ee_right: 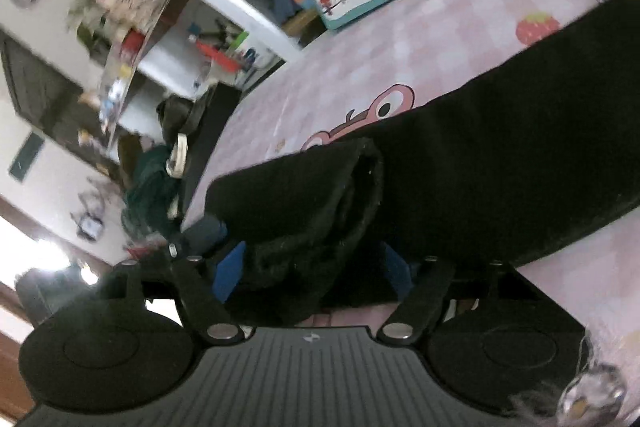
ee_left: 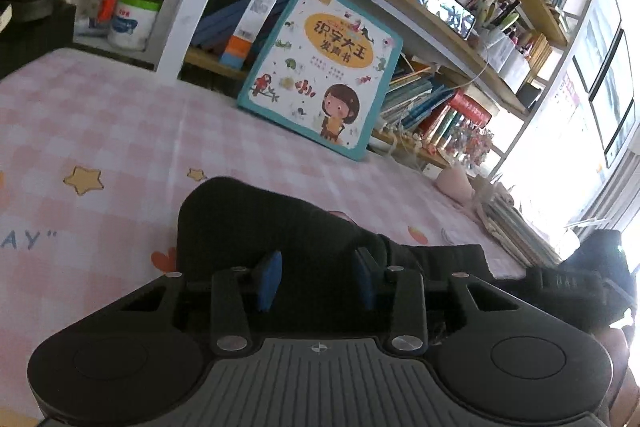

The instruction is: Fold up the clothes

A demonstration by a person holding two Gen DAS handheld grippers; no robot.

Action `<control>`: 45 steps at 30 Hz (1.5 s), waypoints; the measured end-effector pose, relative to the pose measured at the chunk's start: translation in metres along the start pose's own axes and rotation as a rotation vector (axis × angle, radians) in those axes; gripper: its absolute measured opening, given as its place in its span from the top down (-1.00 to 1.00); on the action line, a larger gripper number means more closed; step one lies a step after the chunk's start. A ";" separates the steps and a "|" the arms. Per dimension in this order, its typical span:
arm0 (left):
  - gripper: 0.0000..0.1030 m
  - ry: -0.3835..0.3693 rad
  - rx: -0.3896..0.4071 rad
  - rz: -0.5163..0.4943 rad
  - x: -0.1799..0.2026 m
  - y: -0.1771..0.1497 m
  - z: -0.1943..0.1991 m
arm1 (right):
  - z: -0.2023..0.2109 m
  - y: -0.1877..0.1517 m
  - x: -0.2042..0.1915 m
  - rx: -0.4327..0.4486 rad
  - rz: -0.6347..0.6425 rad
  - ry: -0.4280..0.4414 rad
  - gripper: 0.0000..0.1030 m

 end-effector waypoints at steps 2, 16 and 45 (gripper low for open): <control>0.27 -0.014 -0.003 0.014 -0.003 0.000 -0.001 | -0.005 0.003 -0.002 -0.007 -0.025 0.012 -0.06; 0.21 -0.034 0.001 0.089 -0.013 0.007 -0.005 | -0.008 0.012 -0.005 0.000 0.125 -0.085 0.57; 0.20 0.019 -0.078 0.050 -0.007 0.036 -0.054 | -0.006 -0.024 -0.032 0.021 0.741 -0.283 0.89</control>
Point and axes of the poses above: each gripper's, at about its wrist camera, not at the fingertips, and z roughly against the way its jaws point, x to its right, y to its top, the point moved 5 cm from there along -z, roughly the way its jaws point, and after that the axes turned 10 degrees about y, right-handed, at the moved point
